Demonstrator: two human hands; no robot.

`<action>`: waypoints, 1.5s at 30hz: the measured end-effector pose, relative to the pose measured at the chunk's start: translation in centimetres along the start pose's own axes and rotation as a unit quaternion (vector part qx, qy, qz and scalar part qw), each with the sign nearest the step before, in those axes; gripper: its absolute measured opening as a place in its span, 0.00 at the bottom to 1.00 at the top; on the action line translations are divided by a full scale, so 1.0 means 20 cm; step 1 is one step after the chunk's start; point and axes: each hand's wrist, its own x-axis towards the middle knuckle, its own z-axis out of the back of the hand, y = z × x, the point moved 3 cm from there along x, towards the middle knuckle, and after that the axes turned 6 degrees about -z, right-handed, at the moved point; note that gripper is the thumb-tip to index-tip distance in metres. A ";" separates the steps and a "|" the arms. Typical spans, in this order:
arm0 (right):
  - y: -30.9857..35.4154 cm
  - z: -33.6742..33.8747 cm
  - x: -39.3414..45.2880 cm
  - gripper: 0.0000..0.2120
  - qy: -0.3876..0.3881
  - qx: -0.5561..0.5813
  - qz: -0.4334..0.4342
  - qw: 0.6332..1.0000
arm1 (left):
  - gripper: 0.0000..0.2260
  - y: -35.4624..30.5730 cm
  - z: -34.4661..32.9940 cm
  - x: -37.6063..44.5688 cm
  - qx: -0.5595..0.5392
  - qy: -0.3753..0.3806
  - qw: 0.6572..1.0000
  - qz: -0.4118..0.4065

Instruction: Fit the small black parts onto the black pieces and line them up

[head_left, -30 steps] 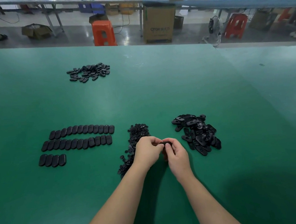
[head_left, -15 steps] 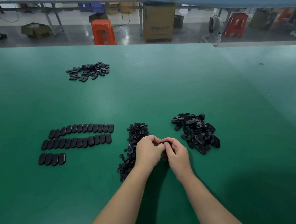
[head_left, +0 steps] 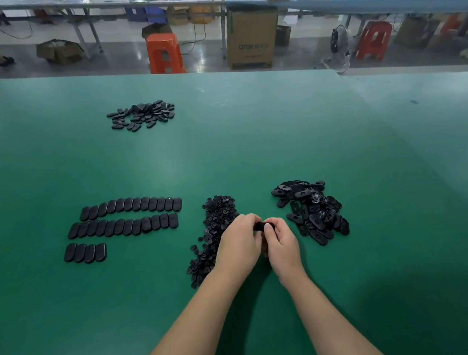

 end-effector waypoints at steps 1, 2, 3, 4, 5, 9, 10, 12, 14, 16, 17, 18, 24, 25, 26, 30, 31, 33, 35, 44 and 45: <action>0.00 0.00 0.00 0.09 0.003 0.003 -0.006 1.000 | 0.12 0.00 0.00 -0.01 0.006 -0.001 1.000 -0.013; 0.00 0.00 0.00 0.10 0.007 0.008 -0.009 1.000 | 0.12 0.01 0.01 -0.02 0.017 -0.002 0.999 -0.029; 0.01 0.00 -0.01 0.11 0.011 0.013 -0.010 1.000 | 0.12 0.00 0.01 -0.02 0.036 -0.003 0.998 -0.048; 0.01 0.00 -0.01 0.11 0.017 0.018 -0.008 1.000 | 0.11 0.00 0.02 -0.03 0.058 -0.007 0.996 -0.066; 0.02 0.00 -0.02 0.11 0.020 0.022 -0.004 1.000 | 0.10 0.00 0.04 -0.04 0.081 -0.015 0.993 -0.081; 0.05 0.00 -0.03 0.07 0.016 0.042 -0.005 0.999 | 0.07 0.07 0.17 -0.09 0.127 -0.114 0.983 -0.064; 0.05 0.00 -0.04 0.07 0.013 0.038 -0.005 0.999 | 0.07 0.12 0.21 -0.11 0.126 -0.142 0.981 -0.036; 0.06 0.00 -0.05 0.07 0.010 0.021 -0.005 1.000 | 0.08 0.26 0.31 -0.17 0.139 -0.183 0.973 0.035; 0.06 0.01 -0.06 0.07 0.008 0.008 -0.002 1.000 | 0.09 0.43 0.41 -0.25 0.168 -0.213 0.956 0.112; 0.07 0.01 -0.06 0.06 0.006 0.002 0.000 1.000 | 0.10 0.58 0.49 -0.35 0.197 -0.218 0.936 0.192; 0.07 0.01 -0.06 0.06 0.005 -0.001 0.000 1.000 | 0.11 0.65 0.52 -0.39 0.212 -0.207 0.927 0.229; 0.07 0.00 -0.06 0.06 0.003 -0.005 0.000 1.000 | 0.13 0.71 0.55 -0.43 0.226 -0.190 0.919 0.260; 0.07 0.00 -0.06 0.06 0.000 -0.020 -0.001 1.000 | 0.17 0.82 0.61 -0.55 0.245 -0.184 0.913 0.268; 0.07 0.00 -0.06 0.06 0.000 -0.020 -0.002 1.000 | 0.17 0.82 0.61 -0.55 0.249 -0.188 0.920 0.238; 0.07 0.00 -0.06 0.06 -0.001 -0.021 -0.001 1.000 | 0.16 0.83 0.62 -0.55 0.255 -0.184 0.927 0.206; 0.07 0.00 -0.06 0.06 -0.004 -0.029 -0.001 1.000 | 0.16 0.85 0.60 -0.55 0.281 -0.109 0.937 0.176; 0.07 0.00 -0.06 0.06 -0.004 -0.030 -0.002 1.000 | 0.17 0.86 0.59 -0.56 0.280 -0.105 0.935 0.190; 0.07 0.00 -0.06 0.06 -0.005 -0.033 -0.002 0.999 | 0.17 0.87 0.61 -0.57 0.268 -0.130 0.931 0.208; 0.07 0.00 -0.06 0.06 -0.006 -0.036 -0.001 0.999 | 0.16 0.90 0.64 -0.59 0.263 -0.162 0.924 0.227; 0.08 0.00 -0.07 0.06 -0.003 -0.038 -0.001 0.999 | 0.23 1.05 0.73 -0.65 0.229 -0.121 0.930 0.260; 0.08 0.00 -0.07 0.06 -0.003 -0.038 0.000 0.999 | 0.24 1.06 0.73 -0.65 0.232 -0.117 0.931 0.258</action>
